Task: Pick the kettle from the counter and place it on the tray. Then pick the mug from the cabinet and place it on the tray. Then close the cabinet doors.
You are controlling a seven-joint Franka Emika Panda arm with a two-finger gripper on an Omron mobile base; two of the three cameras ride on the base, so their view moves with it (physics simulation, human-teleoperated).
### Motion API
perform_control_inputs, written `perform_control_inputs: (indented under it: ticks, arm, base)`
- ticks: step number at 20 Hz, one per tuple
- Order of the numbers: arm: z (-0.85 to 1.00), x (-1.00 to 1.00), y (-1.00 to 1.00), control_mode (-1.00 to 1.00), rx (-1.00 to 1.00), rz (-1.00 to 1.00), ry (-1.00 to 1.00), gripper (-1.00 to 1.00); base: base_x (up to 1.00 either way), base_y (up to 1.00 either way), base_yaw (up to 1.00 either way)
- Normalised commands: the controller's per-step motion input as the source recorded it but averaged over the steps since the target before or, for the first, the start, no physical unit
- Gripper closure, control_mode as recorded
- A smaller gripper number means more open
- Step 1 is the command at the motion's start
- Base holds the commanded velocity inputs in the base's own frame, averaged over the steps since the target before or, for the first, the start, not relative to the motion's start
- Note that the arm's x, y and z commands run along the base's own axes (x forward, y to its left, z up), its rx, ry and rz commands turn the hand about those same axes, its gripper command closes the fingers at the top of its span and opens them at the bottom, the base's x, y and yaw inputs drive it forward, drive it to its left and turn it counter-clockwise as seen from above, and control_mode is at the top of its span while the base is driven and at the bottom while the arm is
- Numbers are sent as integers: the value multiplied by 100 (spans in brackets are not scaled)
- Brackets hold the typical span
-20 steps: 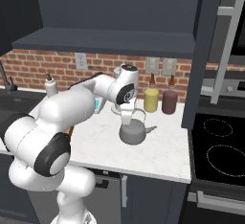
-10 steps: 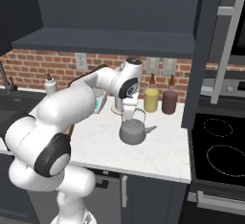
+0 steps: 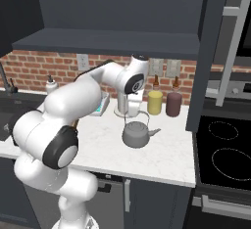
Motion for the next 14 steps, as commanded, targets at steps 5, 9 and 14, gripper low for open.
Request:
perform_control_inputs:
  ticks: [5,9,14]
  arm:
    - [-8,4,0,-100,3,0,0,-100]
    - [-17,0,0,-100,2,0,0,-100]
    - [-19,6,0,-100,1,0,2,-100]
  base:
    - [0,0,0]
    - [0,0,0]
    - [0,0,0]
